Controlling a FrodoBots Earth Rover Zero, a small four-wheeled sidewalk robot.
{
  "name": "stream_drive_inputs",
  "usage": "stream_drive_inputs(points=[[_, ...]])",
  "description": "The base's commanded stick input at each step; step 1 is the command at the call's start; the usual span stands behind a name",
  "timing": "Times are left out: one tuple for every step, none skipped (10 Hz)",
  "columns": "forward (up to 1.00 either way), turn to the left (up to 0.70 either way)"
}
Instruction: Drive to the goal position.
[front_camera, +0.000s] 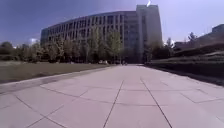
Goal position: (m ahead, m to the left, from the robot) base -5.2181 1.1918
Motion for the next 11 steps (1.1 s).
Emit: stream_drive_inputs(points=[[0.00, 0.00], [0.00, 0.00], [0.00, 0.00], [0.00, 0.00], [0.00, 0.03], [0.00, 0.00], [0.00, 0.00], [0.00, 0.70], [0.00, 0.70], [0.00, 0.70], [0.00, 0.70]])
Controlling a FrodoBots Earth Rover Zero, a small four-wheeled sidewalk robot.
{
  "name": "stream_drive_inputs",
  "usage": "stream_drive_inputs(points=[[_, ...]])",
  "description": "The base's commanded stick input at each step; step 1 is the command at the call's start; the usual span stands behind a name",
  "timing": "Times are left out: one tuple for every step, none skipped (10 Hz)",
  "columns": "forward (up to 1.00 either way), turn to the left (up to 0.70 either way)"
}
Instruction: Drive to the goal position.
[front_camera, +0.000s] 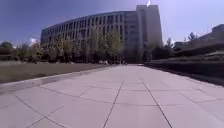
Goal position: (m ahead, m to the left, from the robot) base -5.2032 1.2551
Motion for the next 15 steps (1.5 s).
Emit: stream_drive_inputs(points=[[0.00, 0.70], [0.00, 0.70], [0.00, 0.70], [0.00, 0.70], [0.00, 0.70], [0.00, 0.70], [0.00, 0.70], [0.00, 0.70], [0.00, 0.70], [0.00, 0.70], [0.00, 0.70], [0.00, 0.70], [0.00, 0.70], [0.00, 0.70], [0.00, 0.70]])
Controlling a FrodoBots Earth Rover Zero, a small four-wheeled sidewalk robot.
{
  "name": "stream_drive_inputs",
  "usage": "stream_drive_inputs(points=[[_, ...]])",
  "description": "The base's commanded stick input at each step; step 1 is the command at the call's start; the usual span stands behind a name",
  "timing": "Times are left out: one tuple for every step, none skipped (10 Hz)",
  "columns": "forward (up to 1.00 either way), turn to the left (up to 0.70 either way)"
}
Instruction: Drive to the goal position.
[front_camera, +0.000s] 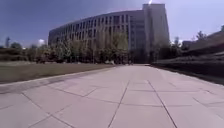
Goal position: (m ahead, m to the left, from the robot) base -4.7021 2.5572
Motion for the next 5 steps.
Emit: stream_drive_inputs(points=[[0.00, 0.70], [0.00, 0.70], [0.00, 0.70], [0.00, 0.70], [0.00, 0.70]])
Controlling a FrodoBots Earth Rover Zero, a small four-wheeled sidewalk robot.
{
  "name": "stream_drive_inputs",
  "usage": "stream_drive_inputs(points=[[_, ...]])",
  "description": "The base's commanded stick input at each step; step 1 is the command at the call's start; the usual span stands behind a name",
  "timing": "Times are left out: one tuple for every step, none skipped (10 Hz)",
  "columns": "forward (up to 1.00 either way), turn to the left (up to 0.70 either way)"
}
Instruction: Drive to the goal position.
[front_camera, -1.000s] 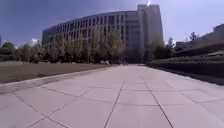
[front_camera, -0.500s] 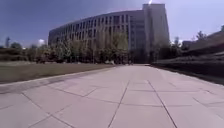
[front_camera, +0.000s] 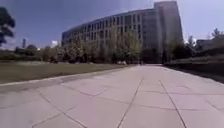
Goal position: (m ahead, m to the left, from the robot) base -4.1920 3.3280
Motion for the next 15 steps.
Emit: stream_drive_inputs(points=[[0.00, 0.70], [0.00, 0.70], [0.00, 0.70], [0.00, 0.70], [0.00, 0.70], [0.00, 0.70], [0.00, 0.70], [0.00, 0.70], [0.00, 0.70], [0.00, 0.70], [0.00, 0.70], [0.00, 0.70], [0.00, 0.70], [0.00, 0.70], [0.00, 0.70]])
